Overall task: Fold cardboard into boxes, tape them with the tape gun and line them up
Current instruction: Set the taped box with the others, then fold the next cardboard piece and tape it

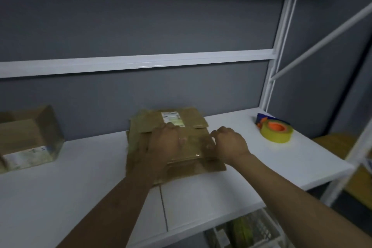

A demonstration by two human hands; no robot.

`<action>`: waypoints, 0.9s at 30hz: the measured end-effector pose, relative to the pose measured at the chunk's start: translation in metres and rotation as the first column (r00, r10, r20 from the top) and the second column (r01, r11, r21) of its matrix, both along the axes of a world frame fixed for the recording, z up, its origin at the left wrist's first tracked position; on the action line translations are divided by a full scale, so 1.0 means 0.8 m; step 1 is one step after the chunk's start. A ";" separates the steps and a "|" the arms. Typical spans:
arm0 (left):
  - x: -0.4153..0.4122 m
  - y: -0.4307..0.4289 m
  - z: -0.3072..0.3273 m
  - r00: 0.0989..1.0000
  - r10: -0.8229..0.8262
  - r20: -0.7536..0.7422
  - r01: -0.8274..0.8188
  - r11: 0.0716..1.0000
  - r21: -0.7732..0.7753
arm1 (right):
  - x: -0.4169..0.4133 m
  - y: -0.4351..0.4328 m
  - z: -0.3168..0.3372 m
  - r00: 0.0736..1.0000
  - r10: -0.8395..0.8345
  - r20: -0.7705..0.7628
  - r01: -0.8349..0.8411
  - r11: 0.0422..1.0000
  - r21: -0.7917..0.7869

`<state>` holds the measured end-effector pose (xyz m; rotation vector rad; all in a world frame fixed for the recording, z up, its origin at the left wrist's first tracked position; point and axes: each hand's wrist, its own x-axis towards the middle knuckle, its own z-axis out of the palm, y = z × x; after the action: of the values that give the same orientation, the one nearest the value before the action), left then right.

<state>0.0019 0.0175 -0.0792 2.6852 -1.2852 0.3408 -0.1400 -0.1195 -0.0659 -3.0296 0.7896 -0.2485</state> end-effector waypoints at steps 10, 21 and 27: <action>0.057 -0.082 -0.052 0.991 0.134 -0.008 -0.133 0.990 0.046 | 0.057 -0.115 -0.036 0.958 0.287 -0.011 -0.277 0.933 0.230; 0.029 -0.019 -0.079 0.813 0.564 -0.143 -0.580 0.807 -0.116 | 0.107 -0.097 -0.090 0.766 0.641 -0.032 -0.598 0.731 0.330; 0.019 0.003 -0.066 0.663 0.574 -0.480 -0.728 0.643 -0.237 | 0.112 -0.086 -0.094 0.706 0.709 0.003 -0.706 0.703 0.087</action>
<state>0.0173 0.0195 -0.1317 2.5515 -0.0390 0.1411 -0.0503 -0.1881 -0.1412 -2.9778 -0.4058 -0.1439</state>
